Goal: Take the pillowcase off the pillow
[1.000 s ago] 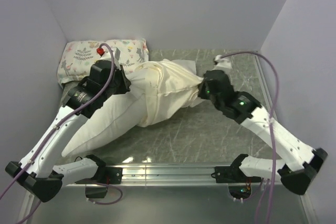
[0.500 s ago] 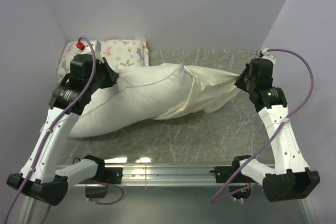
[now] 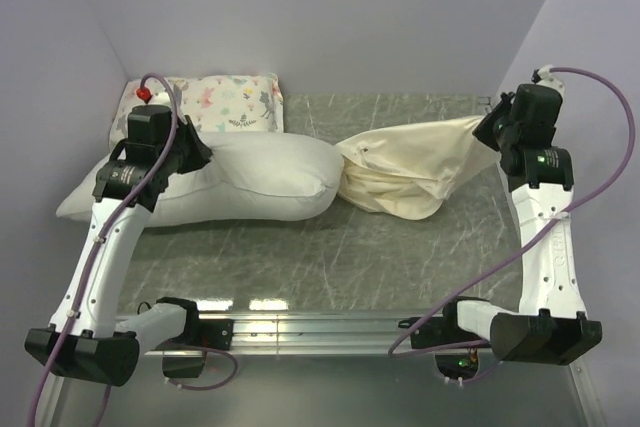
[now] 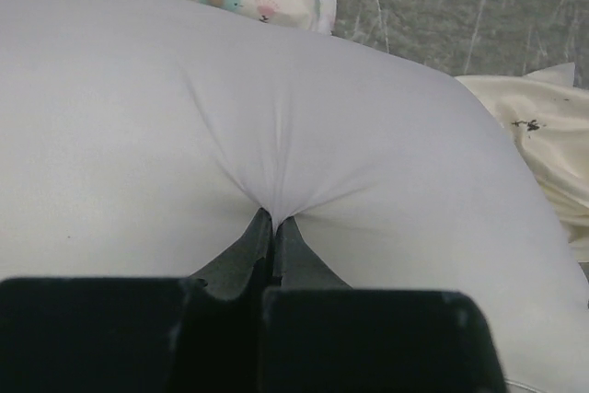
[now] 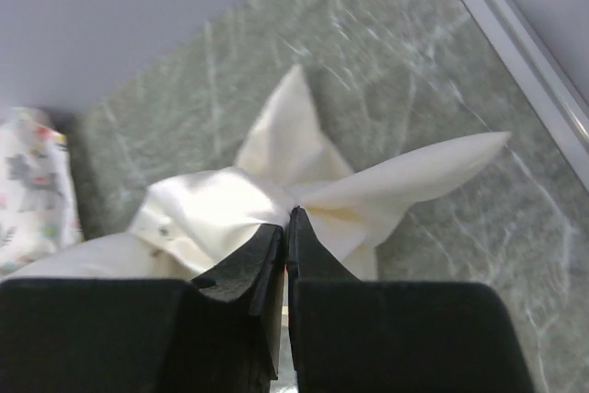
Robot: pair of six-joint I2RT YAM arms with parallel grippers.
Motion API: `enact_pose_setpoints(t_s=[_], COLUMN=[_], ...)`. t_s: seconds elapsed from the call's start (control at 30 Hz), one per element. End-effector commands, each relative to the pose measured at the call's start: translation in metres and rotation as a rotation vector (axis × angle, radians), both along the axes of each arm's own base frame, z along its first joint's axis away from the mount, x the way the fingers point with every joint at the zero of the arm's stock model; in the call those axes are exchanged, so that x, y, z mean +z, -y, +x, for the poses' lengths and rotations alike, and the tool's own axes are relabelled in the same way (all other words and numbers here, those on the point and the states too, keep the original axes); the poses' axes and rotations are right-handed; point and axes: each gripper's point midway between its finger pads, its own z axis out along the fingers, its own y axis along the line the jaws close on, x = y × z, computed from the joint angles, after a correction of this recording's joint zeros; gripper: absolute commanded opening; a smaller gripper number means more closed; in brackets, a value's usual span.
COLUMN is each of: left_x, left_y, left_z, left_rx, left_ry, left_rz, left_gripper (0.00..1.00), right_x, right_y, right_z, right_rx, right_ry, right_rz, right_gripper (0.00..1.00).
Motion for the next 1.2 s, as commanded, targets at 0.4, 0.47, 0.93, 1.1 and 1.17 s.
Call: enact_pose_setpoints(t_s=[0.4, 0.47, 0.93, 1.1, 1.17], left_x=[0.006, -0.002, -0.076, -0.105, -0.101], left_y=[0.033, 0.030, 0.098, 0.103, 0.098], left_z=[-0.002, -0.004, -0.017, -0.029, -0.035], left_rx=[-0.135, -0.124, -0.248, -0.244, -0.238], left_ry=[0.127, 0.116, 0.003, -0.019, 0.004], left_rz=[-0.135, -0.129, -0.266, -0.299, -0.290], left_gripper=[0.00, 0.00, 0.01, 0.37, 0.58], right_x=[0.170, 0.177, 0.001, -0.112, -0.132], right_y=[0.005, 0.010, -0.091, -0.144, -0.154], right_z=[-0.006, -0.002, 0.042, 0.031, 0.023], right_rx=[-0.044, -0.067, 0.208, 0.269, 0.287], right_ry=[0.297, 0.302, 0.088, -0.006, -0.022], right_rz=[-0.045, -0.049, 0.058, 0.121, 0.131], right_gripper=[0.00, 0.00, 0.00, 0.09, 0.22])
